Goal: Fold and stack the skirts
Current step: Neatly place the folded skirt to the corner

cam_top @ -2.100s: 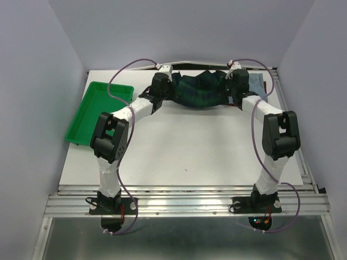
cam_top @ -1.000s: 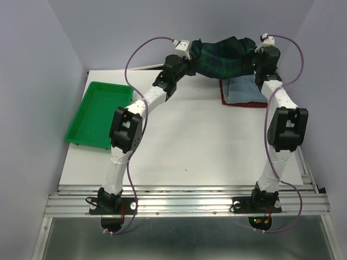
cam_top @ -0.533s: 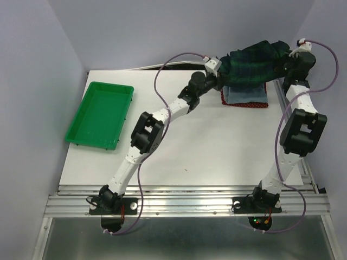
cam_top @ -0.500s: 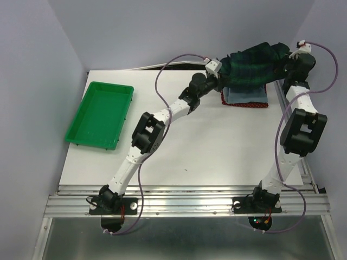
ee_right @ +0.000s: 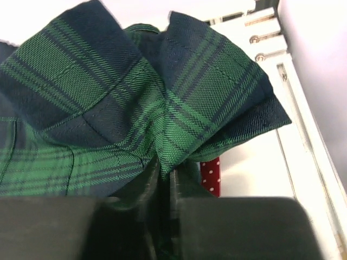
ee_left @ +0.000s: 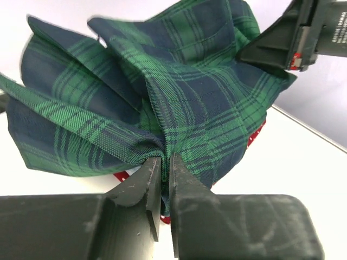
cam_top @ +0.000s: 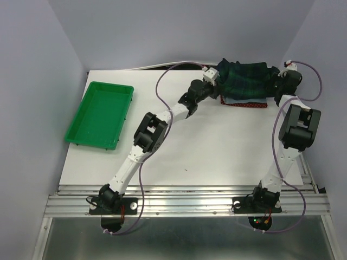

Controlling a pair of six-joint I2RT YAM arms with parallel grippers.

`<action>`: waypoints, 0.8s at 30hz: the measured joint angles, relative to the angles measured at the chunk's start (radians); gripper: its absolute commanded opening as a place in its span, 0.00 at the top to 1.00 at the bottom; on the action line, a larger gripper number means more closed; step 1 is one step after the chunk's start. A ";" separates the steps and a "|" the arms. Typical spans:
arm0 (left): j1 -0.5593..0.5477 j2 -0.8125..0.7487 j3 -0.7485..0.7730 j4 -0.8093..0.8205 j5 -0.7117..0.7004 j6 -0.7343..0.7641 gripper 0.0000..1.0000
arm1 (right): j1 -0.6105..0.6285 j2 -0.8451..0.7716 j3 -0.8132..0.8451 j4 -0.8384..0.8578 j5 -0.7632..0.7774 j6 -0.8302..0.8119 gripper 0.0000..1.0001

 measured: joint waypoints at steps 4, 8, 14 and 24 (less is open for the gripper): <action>-0.001 -0.025 -0.071 -0.004 0.001 -0.014 0.48 | 0.000 0.005 0.002 -0.008 0.000 -0.002 0.32; 0.009 -0.079 -0.169 -0.033 -0.003 -0.057 0.01 | 0.000 0.005 0.044 -0.050 0.000 0.009 0.03; 0.042 -0.201 -0.233 -0.081 -0.018 -0.102 0.01 | 0.000 0.002 0.150 -0.087 0.003 0.037 0.00; 0.178 -0.567 -0.228 -0.341 0.030 -0.036 0.01 | 0.000 -0.092 0.270 -0.253 -0.115 0.069 0.00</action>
